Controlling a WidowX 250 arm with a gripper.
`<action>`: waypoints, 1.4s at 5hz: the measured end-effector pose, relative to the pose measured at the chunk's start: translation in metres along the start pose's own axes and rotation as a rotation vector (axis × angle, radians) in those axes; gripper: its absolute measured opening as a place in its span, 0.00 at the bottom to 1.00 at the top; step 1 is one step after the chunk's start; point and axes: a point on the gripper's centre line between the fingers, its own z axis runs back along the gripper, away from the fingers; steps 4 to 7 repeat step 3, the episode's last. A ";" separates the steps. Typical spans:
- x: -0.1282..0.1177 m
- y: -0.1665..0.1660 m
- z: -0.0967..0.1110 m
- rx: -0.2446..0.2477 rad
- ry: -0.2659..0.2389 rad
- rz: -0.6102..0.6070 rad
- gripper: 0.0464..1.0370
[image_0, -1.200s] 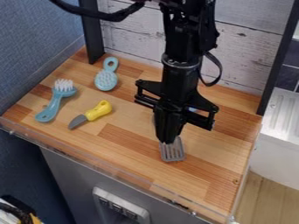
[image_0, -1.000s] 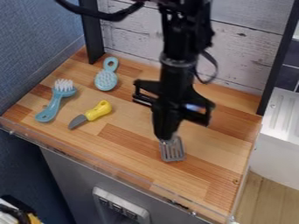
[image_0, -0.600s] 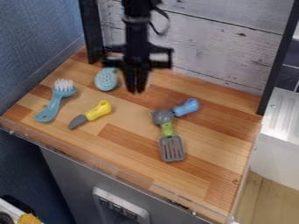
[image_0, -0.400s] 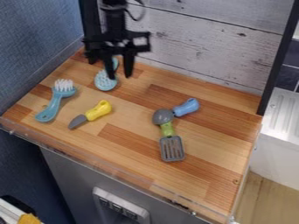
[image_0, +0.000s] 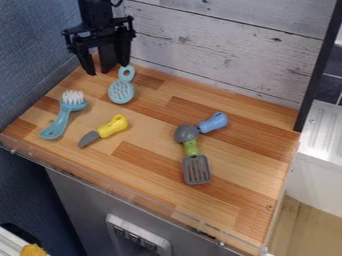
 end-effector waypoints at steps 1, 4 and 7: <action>0.014 -0.006 0.007 -0.005 -0.006 -0.060 0.97; 0.006 -0.012 0.008 0.022 0.037 -0.391 0.96; 0.006 -0.012 0.008 0.022 0.037 -0.391 0.96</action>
